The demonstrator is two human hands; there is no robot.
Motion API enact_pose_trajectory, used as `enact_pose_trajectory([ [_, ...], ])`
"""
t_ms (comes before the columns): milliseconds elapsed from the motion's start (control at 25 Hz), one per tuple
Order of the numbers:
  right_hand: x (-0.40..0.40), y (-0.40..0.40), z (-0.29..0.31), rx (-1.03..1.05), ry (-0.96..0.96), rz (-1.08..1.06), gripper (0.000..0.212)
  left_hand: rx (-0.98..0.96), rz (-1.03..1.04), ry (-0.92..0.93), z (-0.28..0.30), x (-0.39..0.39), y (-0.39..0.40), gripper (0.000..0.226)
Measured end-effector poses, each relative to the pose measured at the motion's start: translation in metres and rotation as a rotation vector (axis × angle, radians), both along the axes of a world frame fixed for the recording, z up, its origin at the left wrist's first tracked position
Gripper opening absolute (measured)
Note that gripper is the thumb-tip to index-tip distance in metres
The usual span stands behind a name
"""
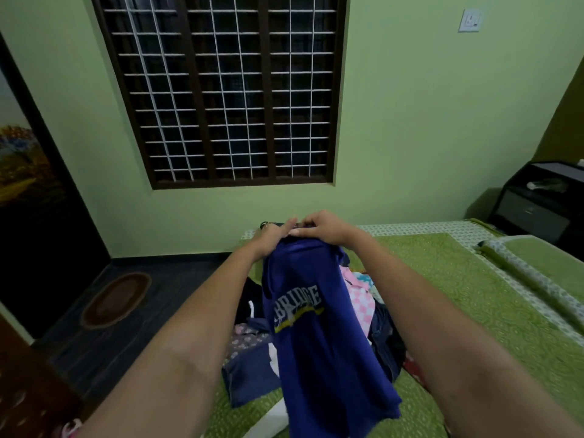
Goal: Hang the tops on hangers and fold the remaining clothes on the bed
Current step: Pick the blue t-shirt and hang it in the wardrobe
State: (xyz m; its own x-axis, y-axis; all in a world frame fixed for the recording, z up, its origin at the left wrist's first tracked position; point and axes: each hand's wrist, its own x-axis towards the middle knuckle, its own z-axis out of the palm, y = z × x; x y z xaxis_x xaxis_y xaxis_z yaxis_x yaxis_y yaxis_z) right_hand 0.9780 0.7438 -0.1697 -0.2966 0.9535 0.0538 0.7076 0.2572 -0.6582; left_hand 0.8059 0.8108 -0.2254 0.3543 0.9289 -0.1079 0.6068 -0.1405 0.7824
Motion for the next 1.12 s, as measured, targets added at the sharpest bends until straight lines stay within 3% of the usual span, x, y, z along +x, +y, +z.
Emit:
enact_pose_trajectory([
  [120, 0.018, -0.008, -0.007, -0.094, 0.141, -0.041, 0.03, 0.063, -0.087, 0.117, 0.01, 0.004, -0.023, 0.087],
  [280, 0.043, -0.015, -0.006, -0.068, 0.272, -0.096, 0.023, 0.211, -0.157, 0.004, 0.005, 0.013, -0.038, 0.069],
  [320, 0.049, -0.016, -0.007, -0.07, 0.296, -0.096, 0.023, 0.308, -0.178, 0.06, 0.005, 0.014, -0.043, 0.063],
  [400, 0.057, -0.014, -0.014, -0.069, 0.304, -0.115, 0.019, 0.565, -0.18, 0.347, -0.001, 0.015, -0.049, 0.042],
  [480, 0.06, -0.011, -0.027, 0.015, 0.252, -0.168, 0.019, 0.631, -0.085, 0.547, -0.007, 0.009, -0.055, 0.031],
  [560, 0.062, -0.01, -0.043, 0.148, 0.107, -0.212, 0.02, 0.536, -0.006, 0.683, -0.014, -0.001, -0.061, 0.031],
  [640, 0.069, -0.014, -0.058, 0.195, -0.18, -0.245, 0.012, 0.425, 0.12, 0.745, -0.018, -0.015, -0.067, 0.026],
  [760, 0.079, -0.028, -0.078, 0.071, -0.602, -0.328, 0.034, 0.335, 0.306, 0.725, -0.018, -0.033, -0.075, 0.024],
  [840, 0.075, -0.05, -0.088, 0.023, -0.774, -0.419, 0.034, 0.28, 0.326, 0.804, -0.017, -0.04, -0.088, 0.03],
  [1000, 0.051, -0.105, -0.115, -0.229, -0.821, -0.509, 0.039, 0.028, 0.256, 0.913, -0.037, -0.056, -0.141, 0.036],
  [1120, 0.027, -0.16, -0.127, -0.582, -0.659, -0.545, 0.042, -0.344, 0.326, 0.569, -0.06, -0.082, -0.19, 0.026],
])
